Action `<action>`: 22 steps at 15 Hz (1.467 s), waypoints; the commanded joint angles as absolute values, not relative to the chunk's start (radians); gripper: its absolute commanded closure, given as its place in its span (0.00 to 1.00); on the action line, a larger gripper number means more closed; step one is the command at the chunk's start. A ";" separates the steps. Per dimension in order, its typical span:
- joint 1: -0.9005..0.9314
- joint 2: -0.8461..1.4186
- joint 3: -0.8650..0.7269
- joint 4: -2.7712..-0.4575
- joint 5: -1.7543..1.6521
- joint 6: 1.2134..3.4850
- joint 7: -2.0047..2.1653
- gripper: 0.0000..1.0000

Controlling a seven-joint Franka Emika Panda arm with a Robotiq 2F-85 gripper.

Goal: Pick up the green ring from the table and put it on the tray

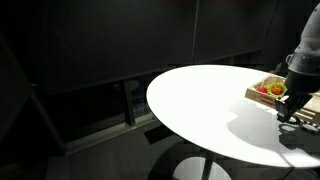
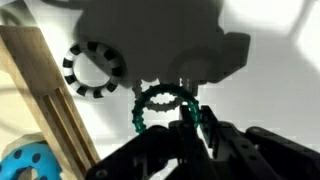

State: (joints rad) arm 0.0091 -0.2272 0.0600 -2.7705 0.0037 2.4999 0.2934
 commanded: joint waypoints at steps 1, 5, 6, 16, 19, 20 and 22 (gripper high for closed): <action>-0.038 -0.335 0.054 -2.760 -0.040 2.411 0.314 0.94; -0.106 -0.379 0.042 -2.731 -0.072 2.374 0.323 0.94; -0.125 -0.379 0.038 -2.721 -0.080 2.375 0.324 0.94; -0.262 -0.353 0.016 -2.646 -0.166 2.415 0.427 0.60; -0.268 -0.357 0.019 -2.644 -0.170 2.414 0.450 0.45; -0.267 -0.358 0.020 -2.646 -0.171 2.413 0.453 0.37; -0.260 -0.365 0.021 -2.653 -0.169 2.409 0.452 0.22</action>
